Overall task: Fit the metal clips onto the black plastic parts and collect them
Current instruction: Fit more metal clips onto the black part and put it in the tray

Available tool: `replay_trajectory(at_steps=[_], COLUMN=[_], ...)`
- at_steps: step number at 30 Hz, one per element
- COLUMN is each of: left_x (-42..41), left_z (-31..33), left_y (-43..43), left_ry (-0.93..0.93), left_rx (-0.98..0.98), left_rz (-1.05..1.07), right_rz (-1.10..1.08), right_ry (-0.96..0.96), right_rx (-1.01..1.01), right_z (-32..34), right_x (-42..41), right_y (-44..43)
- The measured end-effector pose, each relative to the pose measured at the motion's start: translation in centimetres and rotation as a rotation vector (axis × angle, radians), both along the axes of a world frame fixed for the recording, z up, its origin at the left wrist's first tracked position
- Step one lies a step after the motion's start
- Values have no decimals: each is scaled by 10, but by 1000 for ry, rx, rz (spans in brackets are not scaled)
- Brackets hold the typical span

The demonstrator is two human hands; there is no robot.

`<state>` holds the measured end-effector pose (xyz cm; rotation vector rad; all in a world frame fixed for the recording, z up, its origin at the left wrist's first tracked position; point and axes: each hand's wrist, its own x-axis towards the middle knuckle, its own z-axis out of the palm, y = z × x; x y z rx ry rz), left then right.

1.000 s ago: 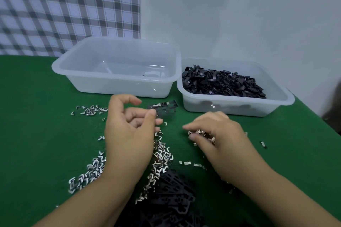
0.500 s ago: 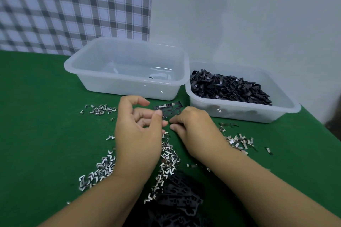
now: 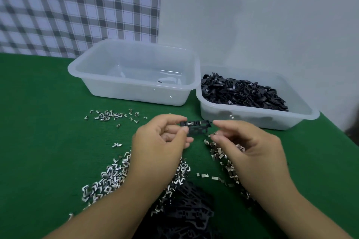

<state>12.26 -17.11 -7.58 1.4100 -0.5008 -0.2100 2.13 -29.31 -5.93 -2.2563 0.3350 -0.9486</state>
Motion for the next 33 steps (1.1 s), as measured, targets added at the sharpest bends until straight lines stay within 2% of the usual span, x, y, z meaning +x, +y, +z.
replay_trajectory(at_steps=[6, 12, 21, 33], left_x=[-5, -7, -10, -12], left_z=[0, 1, 3, 3], left_y=[-2, -2, -2, 0], left_ry=[-12, 4, 22, -12], left_rx=[79, 92, 82, 95], left_rz=[-96, -168, -188, -224], right_rz=[-18, -63, -26, -64], right_ry=[-93, -129, -81, -19], right_rx=[-183, -225, -156, -397], right_z=[-6, -8, -12, -12], right_x=[-4, -3, -1, 0], right_y=[-4, -5, -7, -8])
